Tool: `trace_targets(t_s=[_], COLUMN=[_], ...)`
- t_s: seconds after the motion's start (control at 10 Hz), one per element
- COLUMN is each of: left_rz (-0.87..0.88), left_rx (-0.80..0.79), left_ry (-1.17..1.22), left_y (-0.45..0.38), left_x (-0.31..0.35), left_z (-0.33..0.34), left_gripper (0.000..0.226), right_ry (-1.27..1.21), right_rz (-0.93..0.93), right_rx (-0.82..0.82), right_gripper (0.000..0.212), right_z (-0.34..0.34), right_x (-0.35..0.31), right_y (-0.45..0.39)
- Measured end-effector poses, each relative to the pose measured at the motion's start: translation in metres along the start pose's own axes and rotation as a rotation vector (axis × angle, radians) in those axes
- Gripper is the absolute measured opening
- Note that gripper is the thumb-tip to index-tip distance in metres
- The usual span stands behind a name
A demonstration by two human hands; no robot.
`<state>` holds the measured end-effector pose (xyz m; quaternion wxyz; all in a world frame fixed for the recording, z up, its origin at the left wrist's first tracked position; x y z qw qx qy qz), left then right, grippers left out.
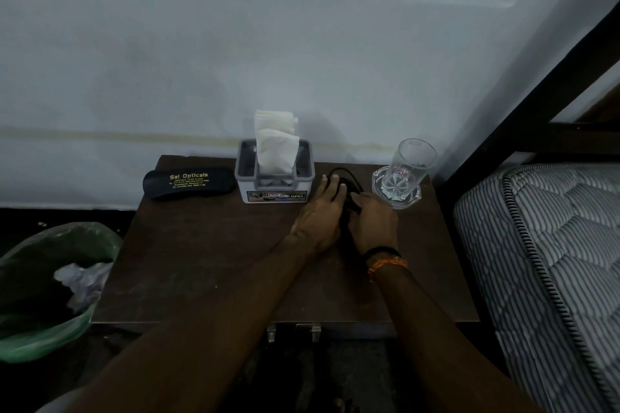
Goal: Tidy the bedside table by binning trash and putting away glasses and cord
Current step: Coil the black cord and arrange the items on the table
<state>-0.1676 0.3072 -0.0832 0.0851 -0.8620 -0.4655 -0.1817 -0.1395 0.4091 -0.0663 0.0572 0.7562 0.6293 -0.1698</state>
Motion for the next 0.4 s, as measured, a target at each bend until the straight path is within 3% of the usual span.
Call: trace_targets(t_s=[0.1, 0.3, 0.4], left_rz=[0.009, 0.073, 0.052], left_rx=[0.0, 0.084, 0.066], left_ry=[0.035, 0.146, 0.192], left_y=[0.005, 0.036, 0.063], left_x=[0.004, 0.016, 0.009], left_z=[-0.004, -0.018, -0.024], left_gripper=[0.085, 0.084, 0.076], right_ry=[-0.006, -0.042, -0.076], right_rz=[0.03, 0.068, 0.126], right_rx=[0.018, 0.098, 0.033], right_gripper=[0.041, 0.032, 0.039], right_z=[-0.007, -0.021, -0.012], right_x=[-0.001, -0.008, -0.01], right_y=[0.002, 0.021, 0.04])
Point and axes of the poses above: each hand's wrist, its own y-axis away from the middle knuckle, its own z-axis out of the palm, x = y × z, the point moved 5 cm from there along -y, towards the middle knuckle, and after that the axes turned 1 degree about y, right-handed, at the moved point
